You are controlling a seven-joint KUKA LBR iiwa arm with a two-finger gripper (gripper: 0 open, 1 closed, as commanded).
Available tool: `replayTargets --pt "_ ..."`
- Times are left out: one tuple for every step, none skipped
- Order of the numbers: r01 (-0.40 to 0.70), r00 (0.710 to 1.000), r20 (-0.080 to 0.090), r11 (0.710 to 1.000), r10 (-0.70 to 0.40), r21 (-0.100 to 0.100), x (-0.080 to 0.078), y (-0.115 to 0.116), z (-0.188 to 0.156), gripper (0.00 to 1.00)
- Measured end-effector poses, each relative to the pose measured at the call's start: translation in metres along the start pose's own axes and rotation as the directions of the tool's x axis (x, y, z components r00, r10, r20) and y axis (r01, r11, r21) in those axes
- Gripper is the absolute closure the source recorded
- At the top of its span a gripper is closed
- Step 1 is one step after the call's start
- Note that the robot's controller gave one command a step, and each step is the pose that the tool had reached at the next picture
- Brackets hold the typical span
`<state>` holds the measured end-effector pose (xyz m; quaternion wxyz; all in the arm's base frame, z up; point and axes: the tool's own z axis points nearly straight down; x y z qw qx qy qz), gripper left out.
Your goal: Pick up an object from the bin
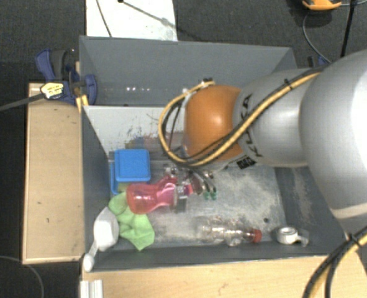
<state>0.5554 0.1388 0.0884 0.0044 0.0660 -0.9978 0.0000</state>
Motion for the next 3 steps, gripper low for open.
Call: replayTargets --pt "-0.001 1.0 0.001 1.0 0.001 0.0 0.0 0.0 -0.022 1.0" --pt "-0.001 1.0 0.008 1.0 0.001 0.0 -0.002 0.0 -0.042 1.0" --pt "-0.002 1.0 0.013 1.0 0.002 0.0 -0.003 0.0 -0.057 1.0"
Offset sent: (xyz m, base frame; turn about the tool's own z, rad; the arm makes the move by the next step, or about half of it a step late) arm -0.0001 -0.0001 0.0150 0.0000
